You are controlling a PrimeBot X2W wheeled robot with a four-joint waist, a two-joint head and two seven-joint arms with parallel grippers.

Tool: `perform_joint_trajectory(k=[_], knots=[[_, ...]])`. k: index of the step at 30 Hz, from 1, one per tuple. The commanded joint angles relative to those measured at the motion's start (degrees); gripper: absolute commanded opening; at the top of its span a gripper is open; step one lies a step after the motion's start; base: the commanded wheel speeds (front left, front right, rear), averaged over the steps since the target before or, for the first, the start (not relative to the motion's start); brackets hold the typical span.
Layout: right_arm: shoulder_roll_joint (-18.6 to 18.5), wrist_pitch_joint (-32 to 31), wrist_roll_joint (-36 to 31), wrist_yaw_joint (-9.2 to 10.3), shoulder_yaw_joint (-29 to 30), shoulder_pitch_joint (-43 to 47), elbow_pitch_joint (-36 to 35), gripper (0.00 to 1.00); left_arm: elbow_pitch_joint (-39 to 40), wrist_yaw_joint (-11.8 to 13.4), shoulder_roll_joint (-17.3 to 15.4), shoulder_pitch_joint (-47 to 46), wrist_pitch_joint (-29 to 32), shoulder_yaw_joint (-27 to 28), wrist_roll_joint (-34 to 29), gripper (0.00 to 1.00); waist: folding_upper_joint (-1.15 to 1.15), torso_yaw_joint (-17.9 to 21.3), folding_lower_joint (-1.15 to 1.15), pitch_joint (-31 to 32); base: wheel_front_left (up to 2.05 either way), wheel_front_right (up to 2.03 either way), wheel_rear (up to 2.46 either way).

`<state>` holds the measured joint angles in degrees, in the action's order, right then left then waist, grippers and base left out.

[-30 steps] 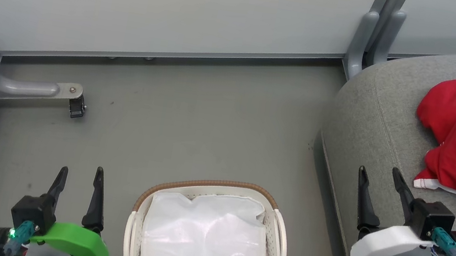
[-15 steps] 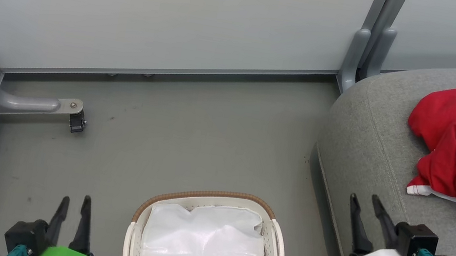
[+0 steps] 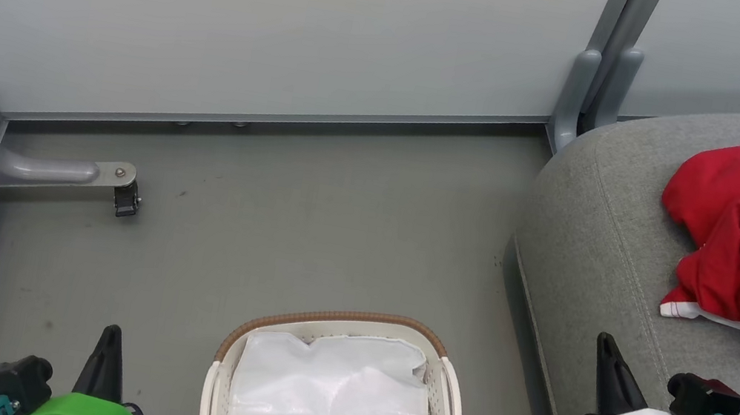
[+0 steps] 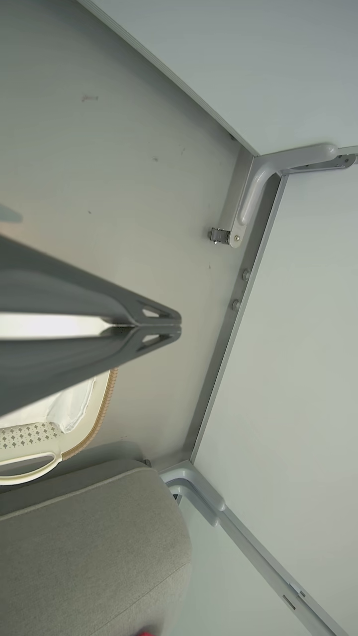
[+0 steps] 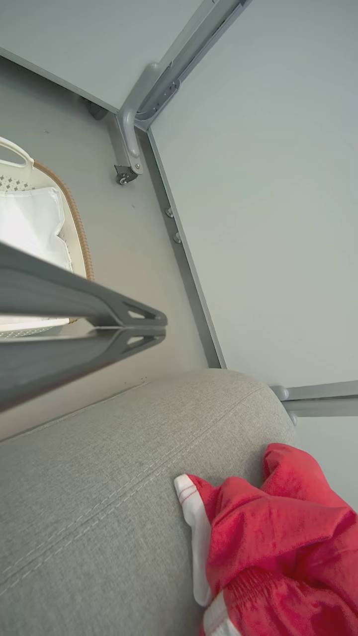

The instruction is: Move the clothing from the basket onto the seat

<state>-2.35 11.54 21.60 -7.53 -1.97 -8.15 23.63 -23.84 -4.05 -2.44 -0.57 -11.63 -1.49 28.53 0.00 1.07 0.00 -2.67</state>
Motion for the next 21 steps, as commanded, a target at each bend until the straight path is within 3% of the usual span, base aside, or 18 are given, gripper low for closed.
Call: perform_joint_trajectory(k=[1, 21], knots=[[-0.2, -0.6, 2.7, 0.01, 0.5, -0.4, -1.3, 0.0, 1.3, -0.3, -0.2, -1.2, 0.5, 0.5, 2.3, 0.0, 0.0, 0.0, 0.0, 0.0, 0.0, 0.0, 0.0], [-0.3, -5.2, 20.9, 0.02, 2.6, 0.2, -3.7, 0.0, 3.7, -1.1, -0.3, -2.5, 5.2, 2.5, 18.7, 0.0, 0.0, -0.2, 0.0, 0.5, 0.0, 0.0, 0.0]])
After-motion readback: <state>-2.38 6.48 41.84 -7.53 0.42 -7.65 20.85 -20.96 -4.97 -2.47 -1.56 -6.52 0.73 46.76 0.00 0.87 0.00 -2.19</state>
